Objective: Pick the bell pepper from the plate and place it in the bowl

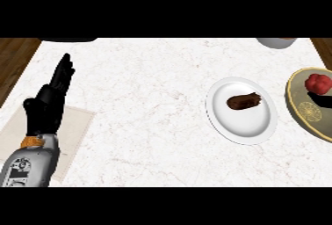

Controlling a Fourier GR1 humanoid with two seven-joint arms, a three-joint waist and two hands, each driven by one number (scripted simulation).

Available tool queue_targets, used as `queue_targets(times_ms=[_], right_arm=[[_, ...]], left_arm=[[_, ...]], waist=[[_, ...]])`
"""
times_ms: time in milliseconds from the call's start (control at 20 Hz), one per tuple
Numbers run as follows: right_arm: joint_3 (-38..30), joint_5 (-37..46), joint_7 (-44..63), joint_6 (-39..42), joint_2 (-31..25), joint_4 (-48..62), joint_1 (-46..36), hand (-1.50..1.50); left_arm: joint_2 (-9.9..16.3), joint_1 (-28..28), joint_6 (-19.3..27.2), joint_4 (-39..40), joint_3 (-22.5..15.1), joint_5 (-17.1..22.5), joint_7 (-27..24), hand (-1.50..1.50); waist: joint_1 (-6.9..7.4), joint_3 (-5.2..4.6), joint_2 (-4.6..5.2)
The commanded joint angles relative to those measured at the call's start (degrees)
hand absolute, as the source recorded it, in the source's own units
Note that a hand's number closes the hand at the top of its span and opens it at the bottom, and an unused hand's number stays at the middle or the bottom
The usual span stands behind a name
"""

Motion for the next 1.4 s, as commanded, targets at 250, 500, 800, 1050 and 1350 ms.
queue_targets(times_ms=[250, 500, 800, 1050, 1350], right_arm=[[-7.04, -8.33, -15.82, 4.95, -1.82, 11.33, -5.63, -1.50], [-10.23, -12.58, -19.84, 9.10, -5.44, 13.58, -4.34, -1.50], [-14.38, -18.14, -20.02, 22.94, -13.87, 16.03, -0.43, -1.50], [-16.28, -22.43, -26.58, 30.17, -13.21, 16.30, 6.05, -1.50], [-14.94, -24.31, -32.53, 41.03, -14.61, 14.10, 15.03, -1.50]], left_arm=[[1.47, -0.47, -2.19, 2.48, 1.79, 1.56, -1.75, 0.00], [0.01, -2.02, 0.16, 3.80, 1.97, -0.10, -0.77, 0.00], [0.33, 1.75, -0.57, -0.98, 1.77, 0.15, 0.22, 0.00], [0.77, 0.06, -1.19, -0.57, 2.59, 0.44, 2.44, 0.00], [-2.49, 2.05, 2.09, -3.32, -0.27, -3.11, 1.85, 0.00]], waist=[[0.31, 0.02, 0.18], [-1.29, -0.14, -0.45], [-1.84, -0.17, -0.77], [-2.24, -0.19, -0.87], [-2.63, -0.25, -1.10]])
